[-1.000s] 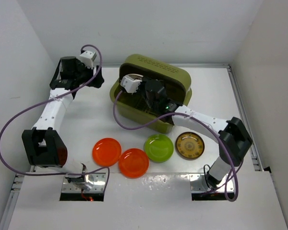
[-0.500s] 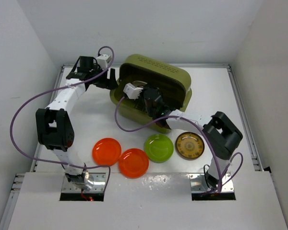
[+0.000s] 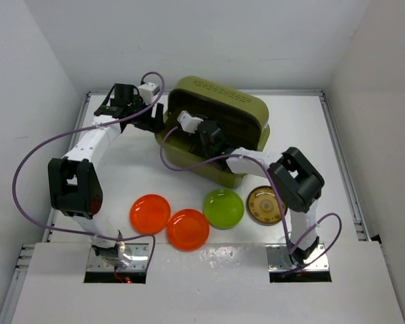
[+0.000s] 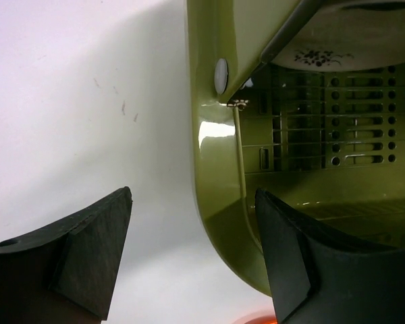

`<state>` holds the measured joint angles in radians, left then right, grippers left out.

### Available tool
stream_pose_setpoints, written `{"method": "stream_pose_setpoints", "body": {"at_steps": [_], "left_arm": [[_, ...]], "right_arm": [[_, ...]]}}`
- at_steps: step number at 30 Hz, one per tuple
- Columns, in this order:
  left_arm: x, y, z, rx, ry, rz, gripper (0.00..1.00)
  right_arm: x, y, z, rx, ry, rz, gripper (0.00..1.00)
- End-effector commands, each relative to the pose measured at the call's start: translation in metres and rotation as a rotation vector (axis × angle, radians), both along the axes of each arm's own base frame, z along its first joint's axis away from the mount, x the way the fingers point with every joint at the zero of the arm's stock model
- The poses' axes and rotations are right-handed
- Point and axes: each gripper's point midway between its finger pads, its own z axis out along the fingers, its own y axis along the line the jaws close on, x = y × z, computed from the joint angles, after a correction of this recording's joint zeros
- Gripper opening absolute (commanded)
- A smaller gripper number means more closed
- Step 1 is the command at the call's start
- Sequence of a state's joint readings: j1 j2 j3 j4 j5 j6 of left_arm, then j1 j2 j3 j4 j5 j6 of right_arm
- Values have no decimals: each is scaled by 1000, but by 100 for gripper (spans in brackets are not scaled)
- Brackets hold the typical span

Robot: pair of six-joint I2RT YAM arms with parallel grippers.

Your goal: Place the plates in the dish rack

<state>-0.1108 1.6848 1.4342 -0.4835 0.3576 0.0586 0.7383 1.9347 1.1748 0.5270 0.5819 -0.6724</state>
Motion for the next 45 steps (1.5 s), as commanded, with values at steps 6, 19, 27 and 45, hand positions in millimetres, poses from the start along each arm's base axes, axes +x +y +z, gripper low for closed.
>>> {"method": "stream_pose_setpoints", "body": {"at_steps": [6,19,27,45], "left_arm": [[0,1,12,35,-51,-22,78],[-1,0,2,38,-25,-36,78],[-2,2,0,51,-21,-35,78],[-2,4,4,56,-30,-28,82]], "right_arm": [[29,-4,55,78,-180,-96,0],[32,-8,70,55,-262,-83,0],[31,-11,33,102,-149,-41,0],[36,-19,5,117,-40,-26,13]]}}
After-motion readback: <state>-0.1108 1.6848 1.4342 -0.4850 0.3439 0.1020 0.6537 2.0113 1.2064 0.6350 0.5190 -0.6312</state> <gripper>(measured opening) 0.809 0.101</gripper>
